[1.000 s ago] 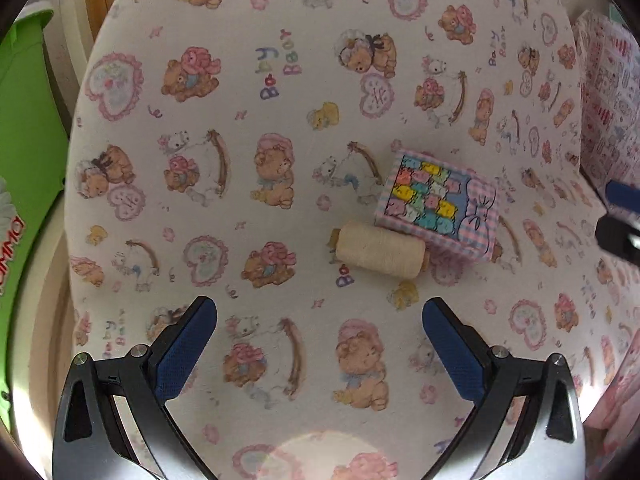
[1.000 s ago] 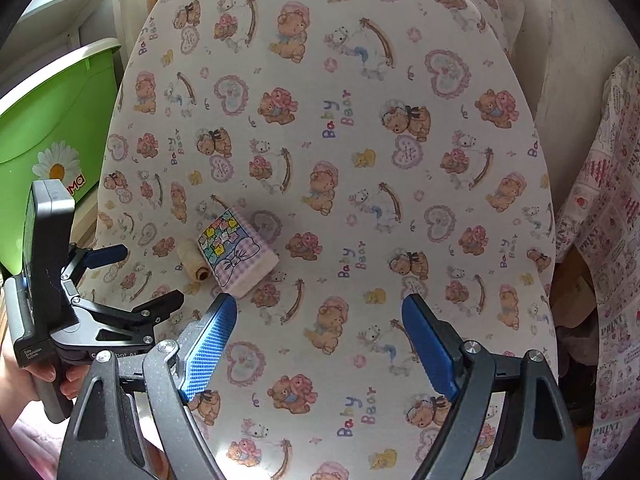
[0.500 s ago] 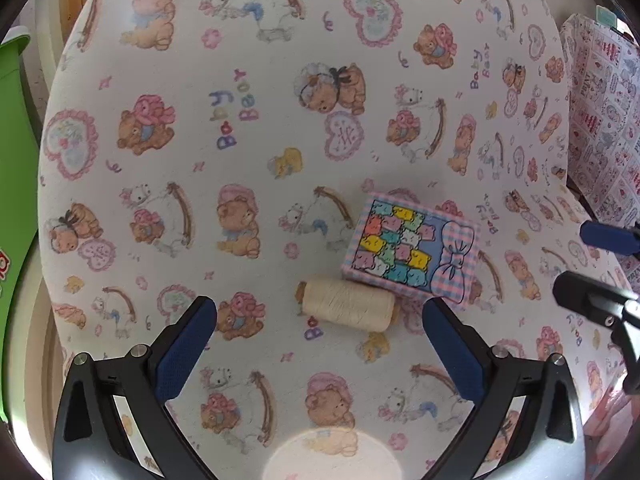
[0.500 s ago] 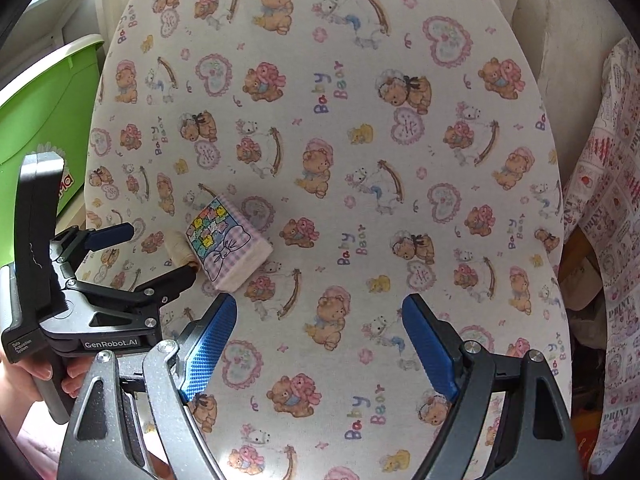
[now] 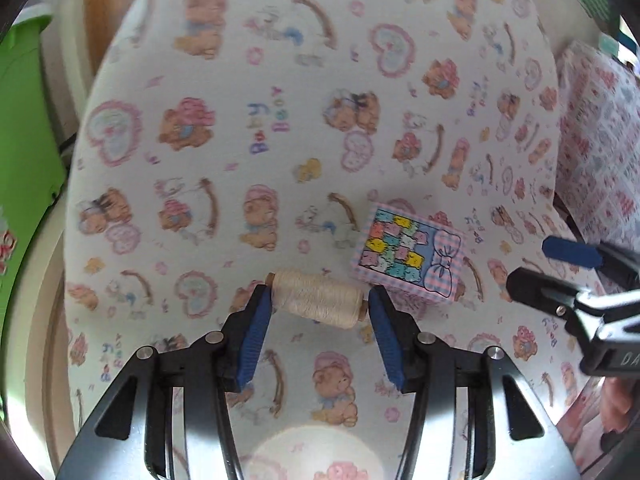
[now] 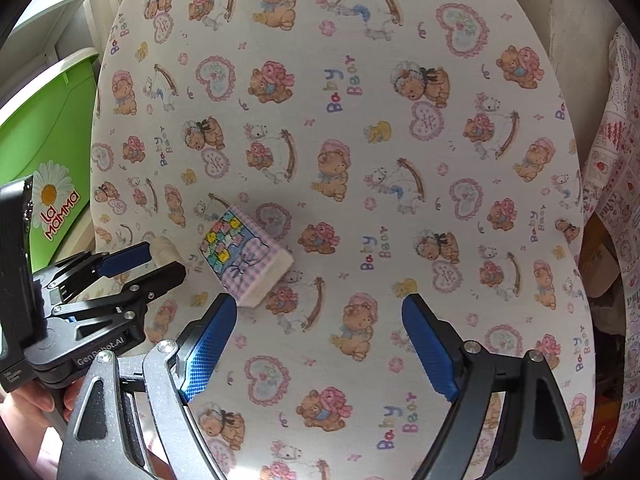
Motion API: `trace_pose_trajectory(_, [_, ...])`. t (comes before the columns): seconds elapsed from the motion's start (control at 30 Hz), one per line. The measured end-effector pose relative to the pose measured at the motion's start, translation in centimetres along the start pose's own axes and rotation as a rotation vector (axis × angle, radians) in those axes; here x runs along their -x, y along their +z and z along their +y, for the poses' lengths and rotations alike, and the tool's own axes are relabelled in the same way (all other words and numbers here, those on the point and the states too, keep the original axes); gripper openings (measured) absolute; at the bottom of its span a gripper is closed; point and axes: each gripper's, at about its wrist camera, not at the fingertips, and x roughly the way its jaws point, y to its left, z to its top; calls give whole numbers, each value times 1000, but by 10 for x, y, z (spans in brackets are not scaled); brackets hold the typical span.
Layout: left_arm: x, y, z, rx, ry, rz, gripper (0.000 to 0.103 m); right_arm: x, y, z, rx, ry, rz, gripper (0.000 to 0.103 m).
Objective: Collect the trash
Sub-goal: 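Grasp the beige thread spool with the left tool while the right tool grasps the pastel box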
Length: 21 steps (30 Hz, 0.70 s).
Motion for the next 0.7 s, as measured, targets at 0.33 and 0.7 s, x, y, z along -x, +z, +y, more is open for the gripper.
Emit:
trace_pose_trajectory(0.33, [33,-15,22,98,37,80,49,-28,9,32,93,59,57,86])
trace_pose_trajectory(0.7, [44,-19,29,136,29,84,49,-54,9,74,393,23,46,84])
